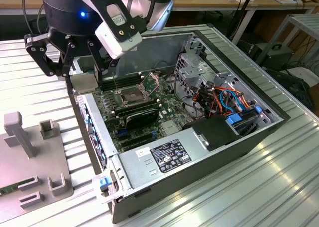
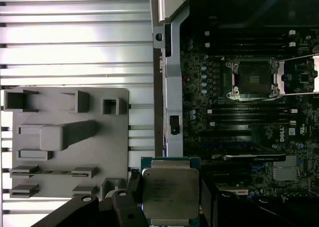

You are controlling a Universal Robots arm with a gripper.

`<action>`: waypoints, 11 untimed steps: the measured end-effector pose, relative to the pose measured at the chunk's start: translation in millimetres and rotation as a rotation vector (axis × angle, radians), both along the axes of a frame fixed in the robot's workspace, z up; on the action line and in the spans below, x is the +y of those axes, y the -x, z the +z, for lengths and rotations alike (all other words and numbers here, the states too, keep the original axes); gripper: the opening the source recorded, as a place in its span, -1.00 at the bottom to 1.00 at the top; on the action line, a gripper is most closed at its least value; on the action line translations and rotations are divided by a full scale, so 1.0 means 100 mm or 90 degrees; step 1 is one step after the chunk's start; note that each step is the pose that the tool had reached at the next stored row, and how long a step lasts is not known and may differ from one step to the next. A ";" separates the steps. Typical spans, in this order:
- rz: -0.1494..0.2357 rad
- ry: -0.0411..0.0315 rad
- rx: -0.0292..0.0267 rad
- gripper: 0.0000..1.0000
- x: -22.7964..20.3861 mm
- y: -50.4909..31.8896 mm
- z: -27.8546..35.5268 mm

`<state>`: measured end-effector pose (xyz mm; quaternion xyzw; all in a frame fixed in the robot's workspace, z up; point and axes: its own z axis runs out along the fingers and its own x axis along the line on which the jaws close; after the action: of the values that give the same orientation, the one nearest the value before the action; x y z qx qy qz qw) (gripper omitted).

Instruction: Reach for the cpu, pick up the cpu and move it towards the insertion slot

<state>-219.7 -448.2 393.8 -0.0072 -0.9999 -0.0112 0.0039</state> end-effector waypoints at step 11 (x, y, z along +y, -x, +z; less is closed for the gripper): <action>0.000 0.0001 0.0000 0.10 0.000 -0.039 0.001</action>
<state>-215.8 -448.2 393.8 -0.0072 -0.9999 -0.0112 0.0039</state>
